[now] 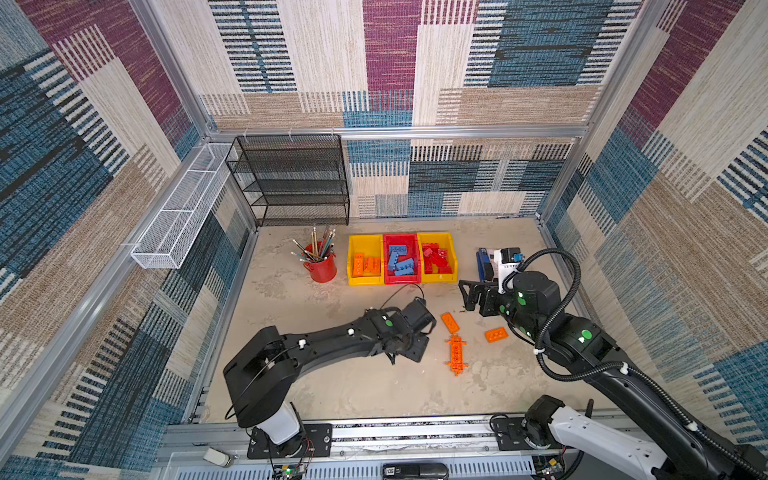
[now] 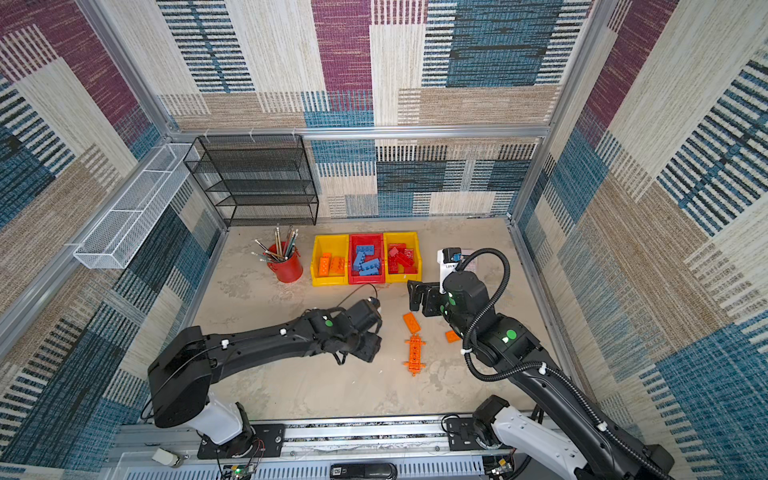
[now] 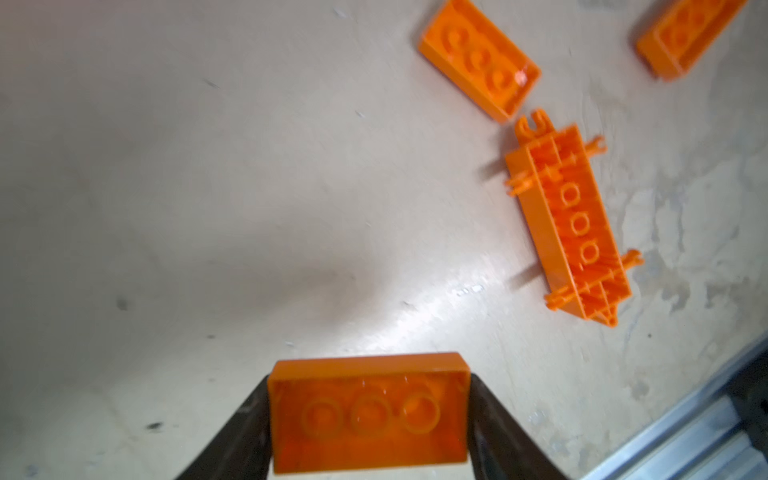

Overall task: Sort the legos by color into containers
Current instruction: 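Carry the orange 2x4 brick over the yellow bin by the pencil cup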

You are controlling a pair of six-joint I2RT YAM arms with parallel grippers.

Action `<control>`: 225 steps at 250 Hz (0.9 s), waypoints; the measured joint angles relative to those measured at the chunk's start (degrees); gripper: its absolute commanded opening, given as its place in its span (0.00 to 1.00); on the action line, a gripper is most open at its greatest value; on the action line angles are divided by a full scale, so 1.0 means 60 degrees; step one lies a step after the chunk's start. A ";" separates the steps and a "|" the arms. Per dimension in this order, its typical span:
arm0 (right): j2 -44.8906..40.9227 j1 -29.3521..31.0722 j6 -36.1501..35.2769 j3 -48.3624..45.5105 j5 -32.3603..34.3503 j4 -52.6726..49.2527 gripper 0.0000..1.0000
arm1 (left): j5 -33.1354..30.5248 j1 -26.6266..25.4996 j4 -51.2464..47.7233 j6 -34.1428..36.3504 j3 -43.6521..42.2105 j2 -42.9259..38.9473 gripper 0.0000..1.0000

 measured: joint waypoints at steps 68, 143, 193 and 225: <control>0.0714 0.0000 0.0044 0.0098 -0.0594 0.0506 0.99 | -0.0098 0.2805 -0.0790 0.1155 0.2248 0.0259 0.60; 0.1450 0.0000 -0.0091 0.0572 -0.0820 0.0780 0.99 | 0.0018 0.4907 -0.1734 0.1832 0.5555 0.2980 0.60; 0.1912 -0.0015 -0.0262 0.0827 -0.0911 0.0987 0.99 | 0.0229 0.5457 -0.2350 0.2029 0.7519 0.4608 0.61; 0.2200 -0.0066 -0.0368 0.0969 -0.0911 0.0994 0.99 | 0.0240 0.5625 -0.2732 0.2095 0.8612 0.5479 0.69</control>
